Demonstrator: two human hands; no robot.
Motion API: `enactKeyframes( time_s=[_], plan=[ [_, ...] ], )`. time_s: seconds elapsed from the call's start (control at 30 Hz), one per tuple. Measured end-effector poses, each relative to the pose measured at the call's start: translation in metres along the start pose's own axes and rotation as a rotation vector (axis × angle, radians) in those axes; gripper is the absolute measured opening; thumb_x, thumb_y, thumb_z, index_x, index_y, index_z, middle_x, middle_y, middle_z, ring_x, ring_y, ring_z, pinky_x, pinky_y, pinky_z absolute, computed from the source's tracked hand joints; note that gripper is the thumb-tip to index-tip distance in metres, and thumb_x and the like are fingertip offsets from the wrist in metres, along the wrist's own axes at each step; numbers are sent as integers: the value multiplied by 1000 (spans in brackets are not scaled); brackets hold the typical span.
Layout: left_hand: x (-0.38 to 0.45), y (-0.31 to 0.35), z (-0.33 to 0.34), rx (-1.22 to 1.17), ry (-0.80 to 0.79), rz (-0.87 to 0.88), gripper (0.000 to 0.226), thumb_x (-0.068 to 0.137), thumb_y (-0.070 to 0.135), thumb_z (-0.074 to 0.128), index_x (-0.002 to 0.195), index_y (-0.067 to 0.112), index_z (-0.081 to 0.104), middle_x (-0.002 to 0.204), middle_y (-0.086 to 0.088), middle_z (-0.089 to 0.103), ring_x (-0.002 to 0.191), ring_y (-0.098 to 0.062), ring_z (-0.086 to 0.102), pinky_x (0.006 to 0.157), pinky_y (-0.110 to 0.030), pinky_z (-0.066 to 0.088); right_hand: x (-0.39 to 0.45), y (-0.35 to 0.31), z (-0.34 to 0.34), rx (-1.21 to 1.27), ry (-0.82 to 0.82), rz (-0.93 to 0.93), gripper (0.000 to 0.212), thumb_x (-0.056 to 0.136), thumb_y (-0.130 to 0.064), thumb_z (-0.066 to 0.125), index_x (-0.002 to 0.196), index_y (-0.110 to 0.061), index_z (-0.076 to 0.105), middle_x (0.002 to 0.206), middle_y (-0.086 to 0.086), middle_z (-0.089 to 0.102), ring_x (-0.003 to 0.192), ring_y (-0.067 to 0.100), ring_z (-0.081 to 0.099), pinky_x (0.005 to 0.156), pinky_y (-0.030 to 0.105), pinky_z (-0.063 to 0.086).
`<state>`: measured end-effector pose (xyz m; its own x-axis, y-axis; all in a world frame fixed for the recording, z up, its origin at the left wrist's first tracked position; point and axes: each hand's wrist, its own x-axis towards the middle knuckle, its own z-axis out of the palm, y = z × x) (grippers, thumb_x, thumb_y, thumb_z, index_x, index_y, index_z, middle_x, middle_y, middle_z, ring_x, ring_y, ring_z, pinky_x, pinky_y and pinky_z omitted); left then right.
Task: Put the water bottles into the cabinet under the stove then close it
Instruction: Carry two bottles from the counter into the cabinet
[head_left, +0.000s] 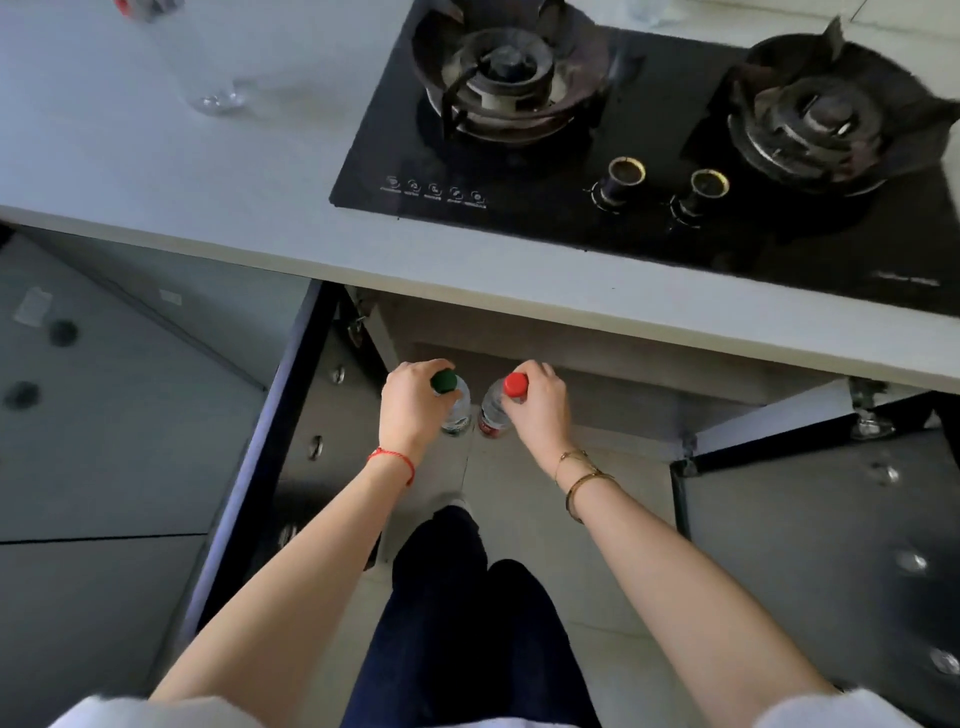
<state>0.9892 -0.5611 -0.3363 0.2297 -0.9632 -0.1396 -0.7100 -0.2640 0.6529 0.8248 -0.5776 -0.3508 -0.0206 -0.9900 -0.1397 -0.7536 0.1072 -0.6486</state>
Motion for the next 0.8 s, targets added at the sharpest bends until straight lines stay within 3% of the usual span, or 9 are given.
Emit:
enactKeyframes(
  time_s=[0.1,0.17,0.23,0.33,0.43,0.57,0.67,0.8],
  plan=[
    [37,-39,55,-26,-2,-44,33,73,14,74,106,19,73,97,-7,75,90,-22,69,80,-26,53,38,36,60,1,-18,-23,24,79,-12,74,99,-6,62,105,12,63,92,27,63,76,28,50],
    [62,-64,91,-37,2,-43,28,74,12,73,102,16,74,94,-10,76,89,-24,70,77,-28,52,64,61,102,-7,-29,-47,28,78,-11,74,103,-5,63,109,14,63,94,29,65,79,34,55],
    [85,-88,122,-42,-7,-50,29,77,12,72,106,14,74,101,-11,75,94,-25,70,84,-30,51,90,88,140,-41,-40,-48,31,78,-11,74,107,-4,64,111,16,65,94,29,67,80,38,57],
    [121,-123,161,-59,-18,-50,29,77,10,74,106,11,73,103,-13,74,98,-25,69,89,-34,52,125,125,187,-53,-77,-16,25,84,-14,69,108,-7,64,100,14,71,88,27,69,72,31,54],
    [152,-155,196,-39,-27,-36,31,75,13,75,106,16,73,103,-11,74,97,-25,68,87,-37,56,156,154,222,-43,-82,-3,26,83,-15,69,107,-7,63,101,13,70,89,27,67,68,22,41],
    [188,-193,239,-2,-39,14,28,73,21,76,101,25,72,96,-1,75,90,-19,70,81,-37,58,190,177,255,-87,-107,-8,27,83,-13,67,109,-4,63,108,16,68,96,30,66,70,21,38],
    [210,-212,262,38,-59,49,24,73,23,72,97,23,73,93,0,76,88,-18,70,80,-38,58,206,191,274,-109,-134,-31,35,78,-15,73,110,-4,62,109,14,68,98,29,66,70,20,40],
    [223,-211,272,77,-94,97,16,74,15,69,89,13,73,89,-8,76,86,-24,70,77,-38,57,223,194,281,-125,-117,8,22,83,-20,64,97,-3,67,101,18,71,93,33,67,69,30,48]
  ],
)
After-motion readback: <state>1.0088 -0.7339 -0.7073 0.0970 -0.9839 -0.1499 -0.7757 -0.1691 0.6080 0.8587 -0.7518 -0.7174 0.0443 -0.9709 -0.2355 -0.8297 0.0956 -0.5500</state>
